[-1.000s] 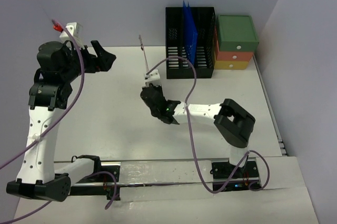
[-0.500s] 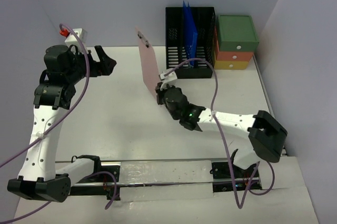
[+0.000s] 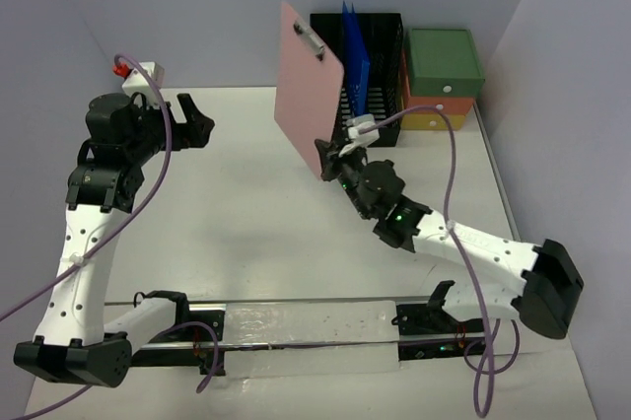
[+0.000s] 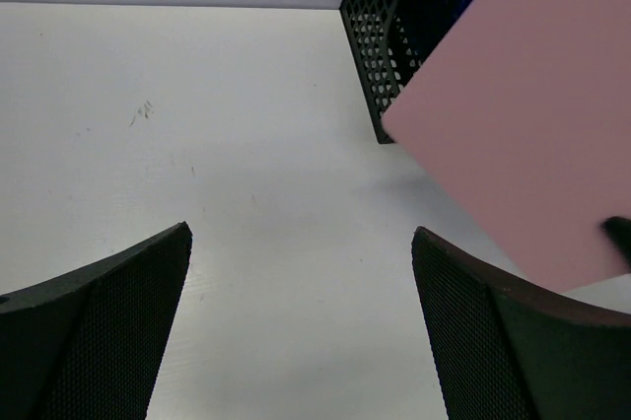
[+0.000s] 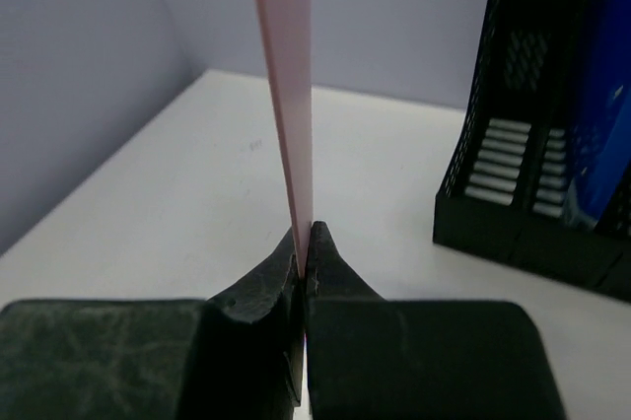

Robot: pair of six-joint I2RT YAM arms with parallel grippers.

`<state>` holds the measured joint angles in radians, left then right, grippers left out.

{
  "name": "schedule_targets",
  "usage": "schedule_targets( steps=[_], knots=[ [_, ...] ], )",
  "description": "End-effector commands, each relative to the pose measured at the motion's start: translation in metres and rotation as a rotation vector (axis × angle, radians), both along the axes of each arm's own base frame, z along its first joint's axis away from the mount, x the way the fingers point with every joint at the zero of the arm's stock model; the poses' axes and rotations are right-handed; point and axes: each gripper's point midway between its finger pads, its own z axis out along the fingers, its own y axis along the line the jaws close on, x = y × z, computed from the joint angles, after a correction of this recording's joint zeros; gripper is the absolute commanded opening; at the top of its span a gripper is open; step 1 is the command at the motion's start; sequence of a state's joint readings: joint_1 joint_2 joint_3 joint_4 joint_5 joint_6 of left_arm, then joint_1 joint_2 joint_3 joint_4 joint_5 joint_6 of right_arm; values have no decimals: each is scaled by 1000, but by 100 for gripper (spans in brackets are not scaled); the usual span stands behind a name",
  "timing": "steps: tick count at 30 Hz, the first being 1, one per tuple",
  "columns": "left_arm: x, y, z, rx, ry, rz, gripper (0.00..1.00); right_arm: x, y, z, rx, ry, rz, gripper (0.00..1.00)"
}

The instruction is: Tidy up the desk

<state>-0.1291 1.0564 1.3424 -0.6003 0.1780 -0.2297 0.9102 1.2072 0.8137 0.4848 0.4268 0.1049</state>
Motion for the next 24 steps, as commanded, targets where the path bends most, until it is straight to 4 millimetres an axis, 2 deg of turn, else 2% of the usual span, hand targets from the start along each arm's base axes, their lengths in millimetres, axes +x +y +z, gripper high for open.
schedule_targets(
  steps=[1, 3, 6, 8, 9, 12, 15, 19, 24],
  knots=[
    [6, 7, -12, 18, -23, 31, 99, -3, -58, 126, 166, -257, -86, 0],
    [8, 8, -22, 21, -7, 36, 99, 2, -77, 144, 166, -289, -130, 0],
    [11, 10, -26, 37, -8, 43, 99, 13, -112, 169, 126, -345, -233, 0],
    [12, 12, -32, 56, -2, 45, 99, 22, -130, 179, 105, -367, -287, 0],
    [14, 15, -35, 75, -1, 50, 99, 32, -146, 187, 87, -383, -337, 0],
    [18, 22, -45, 112, 10, 76, 99, 57, -174, 195, 53, -393, -424, 0],
    [21, 31, -58, 146, 27, 110, 99, 77, -188, 196, 28, -388, -466, 0],
    [24, 44, -70, 182, 45, 148, 99, 101, -196, 194, 1, -382, -483, 0],
    [26, 55, -78, 186, 62, 170, 99, 143, -202, 176, -43, -347, -512, 0]
  ],
)
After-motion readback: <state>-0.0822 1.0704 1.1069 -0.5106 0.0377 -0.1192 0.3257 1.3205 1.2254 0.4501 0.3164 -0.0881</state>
